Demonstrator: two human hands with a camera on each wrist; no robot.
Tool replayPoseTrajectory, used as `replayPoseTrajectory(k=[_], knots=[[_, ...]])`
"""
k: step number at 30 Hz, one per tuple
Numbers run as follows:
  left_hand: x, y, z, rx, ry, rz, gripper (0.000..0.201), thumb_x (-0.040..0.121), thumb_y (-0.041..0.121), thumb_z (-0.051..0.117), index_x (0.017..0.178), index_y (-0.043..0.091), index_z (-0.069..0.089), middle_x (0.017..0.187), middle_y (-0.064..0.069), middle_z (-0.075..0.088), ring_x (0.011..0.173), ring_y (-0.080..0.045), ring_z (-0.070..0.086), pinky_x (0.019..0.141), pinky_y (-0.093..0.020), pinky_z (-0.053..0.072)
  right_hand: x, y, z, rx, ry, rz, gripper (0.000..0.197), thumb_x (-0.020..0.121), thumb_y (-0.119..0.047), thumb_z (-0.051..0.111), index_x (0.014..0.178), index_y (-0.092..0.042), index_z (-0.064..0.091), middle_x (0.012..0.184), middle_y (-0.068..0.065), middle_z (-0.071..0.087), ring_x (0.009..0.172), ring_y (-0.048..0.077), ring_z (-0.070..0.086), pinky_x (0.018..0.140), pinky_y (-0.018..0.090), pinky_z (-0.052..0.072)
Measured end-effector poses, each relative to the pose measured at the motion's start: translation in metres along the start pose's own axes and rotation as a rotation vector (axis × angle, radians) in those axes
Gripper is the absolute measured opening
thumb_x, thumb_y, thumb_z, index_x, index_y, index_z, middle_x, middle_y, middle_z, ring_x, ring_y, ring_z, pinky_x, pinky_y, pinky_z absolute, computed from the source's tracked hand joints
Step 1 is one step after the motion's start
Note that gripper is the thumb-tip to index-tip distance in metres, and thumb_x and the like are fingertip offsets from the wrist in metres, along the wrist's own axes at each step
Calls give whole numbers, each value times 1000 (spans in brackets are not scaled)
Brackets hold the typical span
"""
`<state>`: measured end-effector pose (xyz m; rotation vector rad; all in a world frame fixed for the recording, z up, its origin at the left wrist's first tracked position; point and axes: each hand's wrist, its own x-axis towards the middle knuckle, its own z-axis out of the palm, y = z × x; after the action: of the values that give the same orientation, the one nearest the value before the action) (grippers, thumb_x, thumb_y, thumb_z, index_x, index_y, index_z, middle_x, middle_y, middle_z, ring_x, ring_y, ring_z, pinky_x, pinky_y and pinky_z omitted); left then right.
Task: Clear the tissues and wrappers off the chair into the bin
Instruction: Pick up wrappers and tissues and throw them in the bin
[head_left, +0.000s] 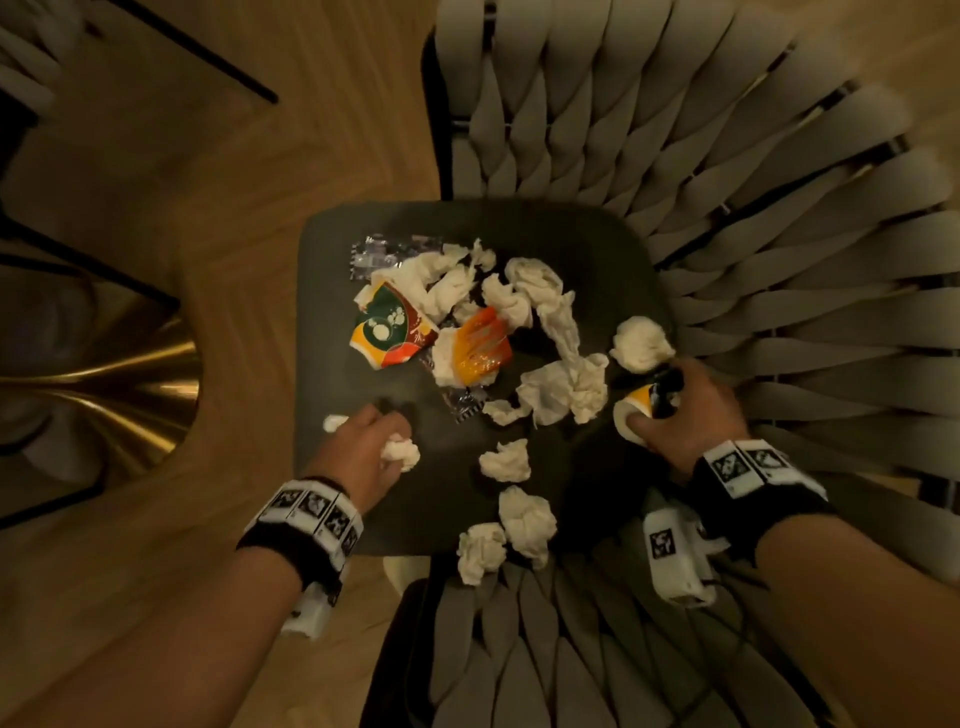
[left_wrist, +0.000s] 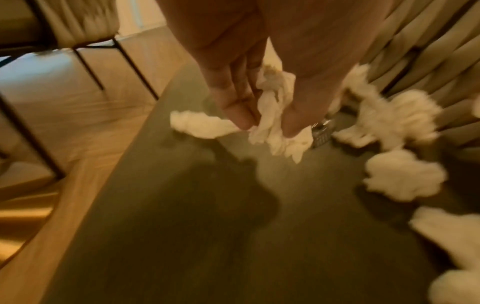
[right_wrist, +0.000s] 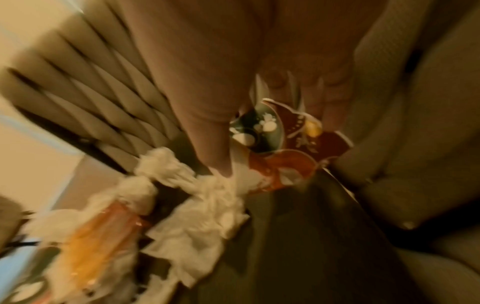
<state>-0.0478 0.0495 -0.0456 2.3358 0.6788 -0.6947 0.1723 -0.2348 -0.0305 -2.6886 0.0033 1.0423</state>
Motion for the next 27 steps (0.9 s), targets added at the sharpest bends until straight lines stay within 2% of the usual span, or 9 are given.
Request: replayPoseTrajectory(k=[2,6,9,14,18,20,22,25,27], knots=[[-2,10,-16,-67,66,81,42,73,14,73,107,32,55,107,0,56,93,-23,57,79,-37,49,-1,-13,-13,22,99,-135,87,66,-37,82,139,-26,35,132,17,46,122,37,45,104,43,40],[29,19,-45,-91,195,65,54,76,20,72,124,29,50,121,-2,60,110,-23,54,97,-43,46,33,-30,-8,-174,-22,-208,87,70,-44,77,142,-33,31,141,16,33,129,43,34,108,51,36],[62,12,-55,29,194,12,43,76,29,73,116,22,61,119,-5,55,115,-26,47,101,-45,40,52,-30,11,-344,-144,-220,86,70,-43,77,142,-37,31,146,19,22,132,50,29,110,56,33],[91,6,-51,20,102,-80,39,63,35,82,98,26,69,143,-9,33,130,-32,32,111,-45,30,60,-28,17,-290,-137,-215,71,67,-40,80,129,-33,46,133,19,33,119,48,42,101,50,43],[94,14,-46,-44,115,-120,42,63,32,82,99,15,69,117,-10,55,111,-30,52,94,-35,42,51,-20,13,-199,-141,-182,63,63,-36,84,118,-33,54,123,16,41,109,39,52,91,37,46],[85,17,-47,-110,169,-135,38,63,27,82,96,12,70,100,-7,61,97,-27,59,81,-28,43,45,-17,10,-160,-119,-179,62,62,-34,84,116,-33,55,122,15,43,110,39,52,94,38,47],[69,16,-48,-187,186,-131,32,63,21,83,91,13,72,90,-1,59,87,-22,60,76,-26,43,40,-17,3,-120,-63,-180,61,62,-34,84,116,-36,54,123,14,42,110,38,52,97,41,48],[38,11,-54,-267,159,-51,28,58,19,85,82,22,71,89,2,62,83,-19,62,77,-38,55,27,-26,-5,-106,31,-256,62,63,-35,84,115,-40,52,120,11,38,107,37,52,95,44,50],[25,13,-66,-209,123,27,28,59,22,85,81,27,69,91,6,60,86,-17,60,78,-41,54,17,-36,0,-181,26,-364,65,63,-38,82,119,-42,49,122,10,37,107,36,51,93,47,51]])
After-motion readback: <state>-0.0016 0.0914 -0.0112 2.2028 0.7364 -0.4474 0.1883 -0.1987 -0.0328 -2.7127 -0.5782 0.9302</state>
